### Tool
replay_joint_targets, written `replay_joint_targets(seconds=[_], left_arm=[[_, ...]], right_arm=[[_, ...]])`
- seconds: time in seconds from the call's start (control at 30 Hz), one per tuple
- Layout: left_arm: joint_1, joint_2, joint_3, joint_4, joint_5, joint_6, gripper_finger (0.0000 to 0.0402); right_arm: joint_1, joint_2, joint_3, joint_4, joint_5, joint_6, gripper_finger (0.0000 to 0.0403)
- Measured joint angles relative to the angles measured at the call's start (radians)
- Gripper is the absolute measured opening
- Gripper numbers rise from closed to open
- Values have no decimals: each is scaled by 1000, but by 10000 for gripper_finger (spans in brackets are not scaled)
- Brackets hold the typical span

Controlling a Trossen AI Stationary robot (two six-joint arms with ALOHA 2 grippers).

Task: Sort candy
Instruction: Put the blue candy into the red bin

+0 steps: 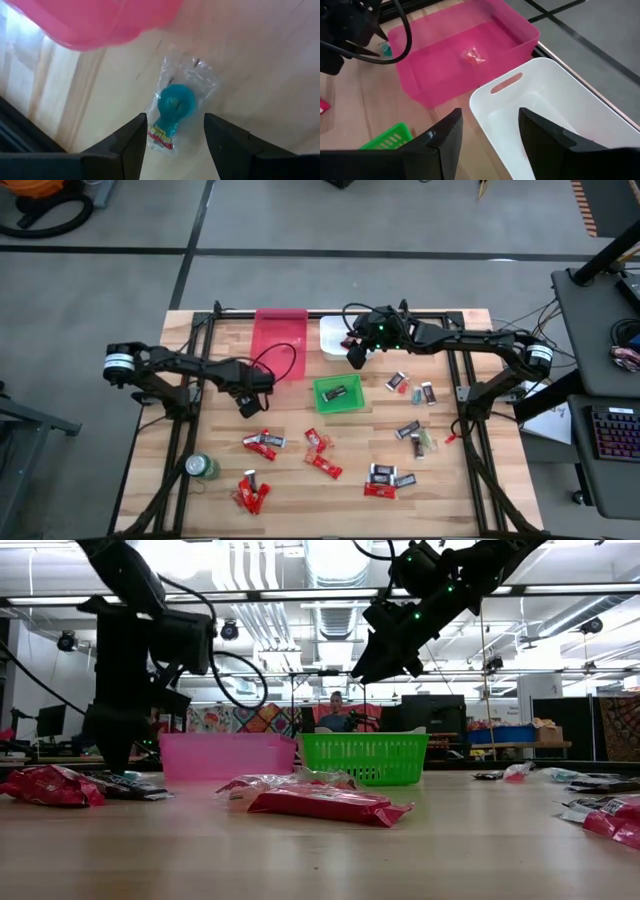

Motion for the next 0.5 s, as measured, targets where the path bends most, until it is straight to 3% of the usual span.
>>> replay_joint_targets(seconds=[0.33, 0.5], left_arm=[[0, -5, -55, 65, -3, -12, 177], [0, -3, -48, 69, 4, -14, 142]], right_arm=[[0, 0, 0, 0, 0, 10, 183], [4, 0, 0, 0, 0, 11, 183]])
